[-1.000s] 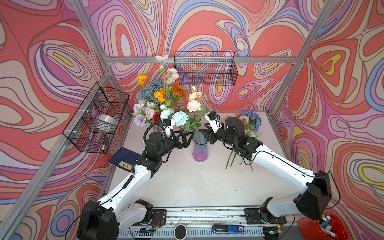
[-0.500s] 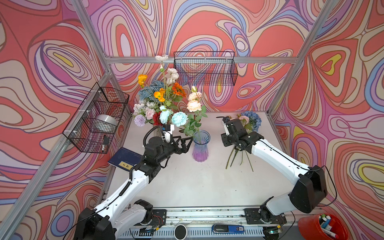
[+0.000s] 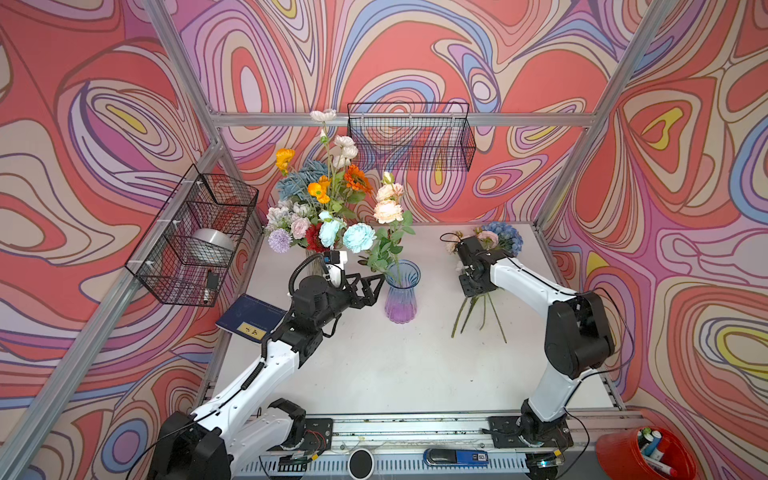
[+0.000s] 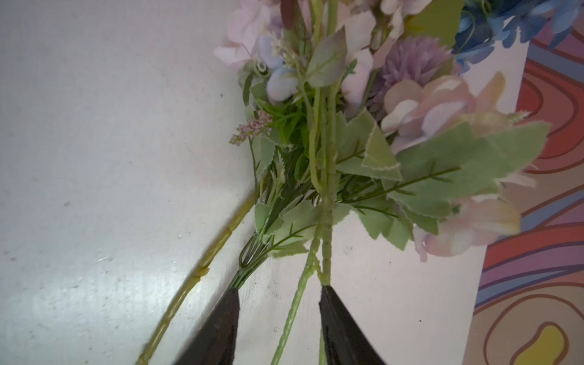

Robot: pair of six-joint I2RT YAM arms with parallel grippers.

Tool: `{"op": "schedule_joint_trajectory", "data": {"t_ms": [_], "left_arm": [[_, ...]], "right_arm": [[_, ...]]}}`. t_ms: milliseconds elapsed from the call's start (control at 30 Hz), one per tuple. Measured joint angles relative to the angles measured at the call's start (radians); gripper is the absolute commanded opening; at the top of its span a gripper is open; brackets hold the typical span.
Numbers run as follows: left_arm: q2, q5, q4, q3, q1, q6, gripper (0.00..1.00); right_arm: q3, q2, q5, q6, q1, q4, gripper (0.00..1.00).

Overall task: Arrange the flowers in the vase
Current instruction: 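Move the right gripper to the remaining bunch and close on stems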

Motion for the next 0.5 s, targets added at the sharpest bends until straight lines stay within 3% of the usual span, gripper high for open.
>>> {"op": "schedule_joint_trajectory", "data": {"t_ms": [500], "left_arm": [[-0.019, -0.022, 0.001, -0.013, 0.000, 0.000, 1.00]], "right_arm": [[0.019, 0.058, 0.144, -0.045, -0.002, 0.035, 0.37]]}}
